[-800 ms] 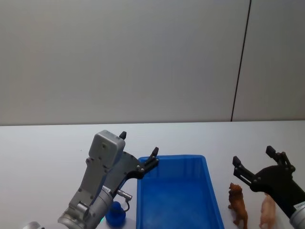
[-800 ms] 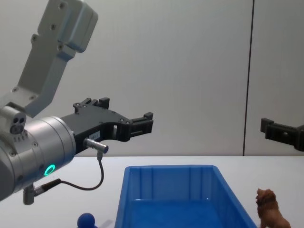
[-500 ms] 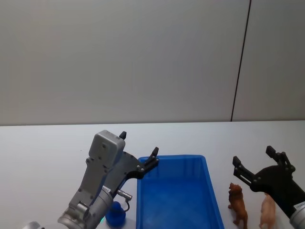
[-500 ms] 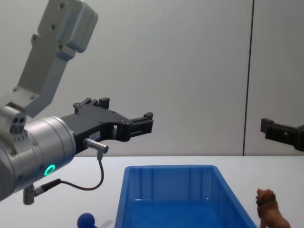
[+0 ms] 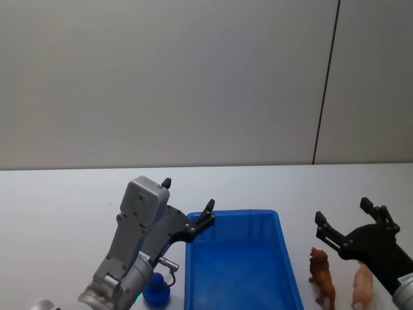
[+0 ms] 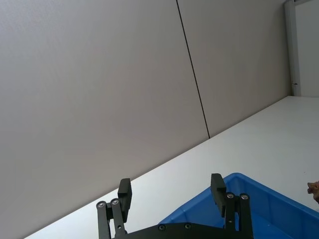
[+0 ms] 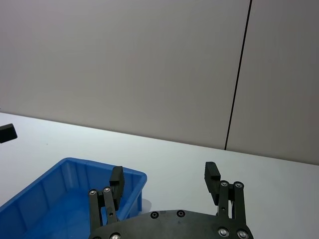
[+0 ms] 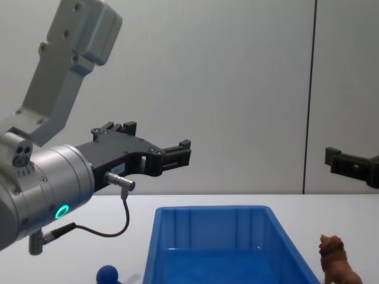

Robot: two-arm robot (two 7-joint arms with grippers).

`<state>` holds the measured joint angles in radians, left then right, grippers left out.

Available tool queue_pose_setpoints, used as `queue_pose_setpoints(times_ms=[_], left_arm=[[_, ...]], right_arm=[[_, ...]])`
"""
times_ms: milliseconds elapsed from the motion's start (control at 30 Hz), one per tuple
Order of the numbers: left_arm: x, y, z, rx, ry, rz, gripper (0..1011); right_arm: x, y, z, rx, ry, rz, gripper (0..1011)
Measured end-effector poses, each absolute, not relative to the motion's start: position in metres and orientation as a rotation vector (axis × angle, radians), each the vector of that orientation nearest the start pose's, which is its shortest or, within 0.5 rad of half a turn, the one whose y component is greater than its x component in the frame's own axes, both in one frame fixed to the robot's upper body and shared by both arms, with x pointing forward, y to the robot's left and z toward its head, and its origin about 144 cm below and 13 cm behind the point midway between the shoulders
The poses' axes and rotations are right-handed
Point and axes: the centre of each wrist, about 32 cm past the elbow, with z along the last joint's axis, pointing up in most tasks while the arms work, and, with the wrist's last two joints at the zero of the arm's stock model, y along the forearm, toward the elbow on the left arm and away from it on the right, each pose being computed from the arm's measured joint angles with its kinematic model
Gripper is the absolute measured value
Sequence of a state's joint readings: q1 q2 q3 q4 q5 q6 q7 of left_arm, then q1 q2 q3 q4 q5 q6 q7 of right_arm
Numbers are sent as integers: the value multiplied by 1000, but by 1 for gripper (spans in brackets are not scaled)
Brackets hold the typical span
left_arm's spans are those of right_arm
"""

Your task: Pick up the two dolls from the table and place them into the box.

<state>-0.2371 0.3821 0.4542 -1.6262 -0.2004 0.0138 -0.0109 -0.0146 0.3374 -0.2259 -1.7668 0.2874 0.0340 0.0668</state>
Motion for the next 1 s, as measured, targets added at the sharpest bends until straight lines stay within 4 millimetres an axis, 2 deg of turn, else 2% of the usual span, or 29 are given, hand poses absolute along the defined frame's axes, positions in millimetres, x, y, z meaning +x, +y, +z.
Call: queue_pose_setpoints(times_ms=[1000], left_arm=[[492,198,1204,61,-268,1124,1001]], right_arm=[[442,-240,1184,7,-51,-1275,999]])
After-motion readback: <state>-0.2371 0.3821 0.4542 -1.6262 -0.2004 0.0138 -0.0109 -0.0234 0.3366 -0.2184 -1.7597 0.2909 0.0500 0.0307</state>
